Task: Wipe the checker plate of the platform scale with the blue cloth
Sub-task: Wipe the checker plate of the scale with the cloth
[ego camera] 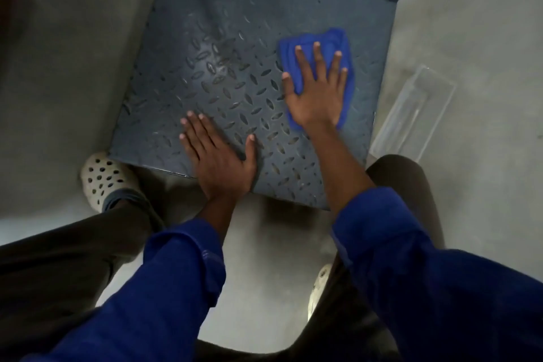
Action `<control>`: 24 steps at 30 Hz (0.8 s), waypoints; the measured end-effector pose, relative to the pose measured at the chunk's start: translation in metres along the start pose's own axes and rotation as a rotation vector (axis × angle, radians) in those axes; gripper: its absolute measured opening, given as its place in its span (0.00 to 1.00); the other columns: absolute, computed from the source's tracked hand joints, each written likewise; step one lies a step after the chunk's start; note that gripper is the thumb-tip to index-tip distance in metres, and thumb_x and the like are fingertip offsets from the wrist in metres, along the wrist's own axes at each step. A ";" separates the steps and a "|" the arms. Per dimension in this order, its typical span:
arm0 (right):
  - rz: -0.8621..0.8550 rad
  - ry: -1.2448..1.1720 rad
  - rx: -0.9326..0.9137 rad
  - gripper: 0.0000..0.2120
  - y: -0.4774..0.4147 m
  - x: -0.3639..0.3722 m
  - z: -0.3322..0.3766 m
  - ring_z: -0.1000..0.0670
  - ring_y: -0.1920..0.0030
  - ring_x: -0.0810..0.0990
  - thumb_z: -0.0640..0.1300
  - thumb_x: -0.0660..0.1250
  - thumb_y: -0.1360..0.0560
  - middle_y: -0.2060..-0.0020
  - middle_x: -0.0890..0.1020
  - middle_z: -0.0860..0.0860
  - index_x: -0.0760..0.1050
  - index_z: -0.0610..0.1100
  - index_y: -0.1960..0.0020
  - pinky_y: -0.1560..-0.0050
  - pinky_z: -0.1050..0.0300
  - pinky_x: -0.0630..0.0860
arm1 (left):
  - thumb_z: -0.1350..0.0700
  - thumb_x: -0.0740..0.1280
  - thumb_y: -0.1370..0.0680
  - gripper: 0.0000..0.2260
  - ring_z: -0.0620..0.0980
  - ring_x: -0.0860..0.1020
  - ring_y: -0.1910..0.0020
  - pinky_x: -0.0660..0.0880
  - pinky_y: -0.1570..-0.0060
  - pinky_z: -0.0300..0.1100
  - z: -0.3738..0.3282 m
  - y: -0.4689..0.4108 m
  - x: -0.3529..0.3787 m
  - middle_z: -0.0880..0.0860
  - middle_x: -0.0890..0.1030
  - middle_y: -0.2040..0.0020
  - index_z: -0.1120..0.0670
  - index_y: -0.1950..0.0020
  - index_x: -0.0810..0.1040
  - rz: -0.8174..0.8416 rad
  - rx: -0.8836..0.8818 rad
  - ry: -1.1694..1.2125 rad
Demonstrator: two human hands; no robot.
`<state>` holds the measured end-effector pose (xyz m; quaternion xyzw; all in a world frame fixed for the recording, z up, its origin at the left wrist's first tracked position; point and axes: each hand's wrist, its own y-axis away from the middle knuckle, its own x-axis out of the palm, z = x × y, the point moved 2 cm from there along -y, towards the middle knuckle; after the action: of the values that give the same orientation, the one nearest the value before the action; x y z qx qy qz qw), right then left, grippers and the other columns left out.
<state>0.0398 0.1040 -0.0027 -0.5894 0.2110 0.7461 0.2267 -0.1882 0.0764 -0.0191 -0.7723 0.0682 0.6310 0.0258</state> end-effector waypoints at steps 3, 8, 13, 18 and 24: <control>0.030 0.001 -0.268 0.30 0.045 0.006 0.031 0.39 0.15 0.48 0.67 0.50 0.16 0.15 0.55 0.55 0.54 0.60 0.16 0.18 0.36 0.51 | 0.30 0.50 0.17 0.45 0.61 0.44 0.13 0.46 0.15 0.60 0.001 0.000 0.002 0.63 0.46 0.13 0.63 0.14 0.46 -0.018 -0.016 0.014; 0.000 -0.005 -0.263 0.28 0.110 -0.001 0.001 0.41 0.15 0.51 0.66 0.53 0.15 0.16 0.58 0.55 0.58 0.60 0.17 0.18 0.38 0.54 | 0.32 0.53 0.17 0.43 0.62 0.48 0.13 0.47 0.16 0.62 0.000 0.001 0.000 0.63 0.50 0.13 0.62 0.14 0.50 -0.079 -0.413 0.059; -0.026 0.034 -0.121 0.29 0.057 0.004 0.027 0.41 0.15 0.49 0.68 0.48 0.16 0.15 0.54 0.56 0.53 0.62 0.16 0.18 0.37 0.51 | 0.32 0.52 0.18 0.44 0.62 0.46 0.13 0.47 0.16 0.62 -0.002 0.001 0.001 0.63 0.48 0.13 0.62 0.14 0.48 -0.077 -0.420 0.055; 0.056 0.051 -0.401 0.29 0.019 0.019 0.107 0.39 0.15 0.48 0.65 0.48 0.15 0.15 0.54 0.55 0.52 0.61 0.16 0.18 0.35 0.51 | 0.38 0.54 0.15 0.39 0.62 0.46 0.13 0.46 0.16 0.62 -0.002 -0.003 -0.002 0.63 0.49 0.13 0.63 0.14 0.51 -0.074 -0.389 0.088; 0.104 0.055 -0.834 0.28 0.027 0.028 0.104 0.44 0.15 0.48 0.65 0.53 0.16 0.16 0.55 0.58 0.55 0.64 0.17 0.17 0.39 0.52 | 0.50 0.53 0.14 0.29 0.59 0.52 0.14 0.50 0.16 0.59 0.041 -0.048 -0.008 0.59 0.55 0.13 0.59 0.14 0.58 -0.187 -0.407 0.144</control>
<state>-0.0633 0.1447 -0.0065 -0.6390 -0.0737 0.7620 -0.0750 -0.2229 0.1298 -0.0214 -0.8075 -0.1307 0.5700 -0.0773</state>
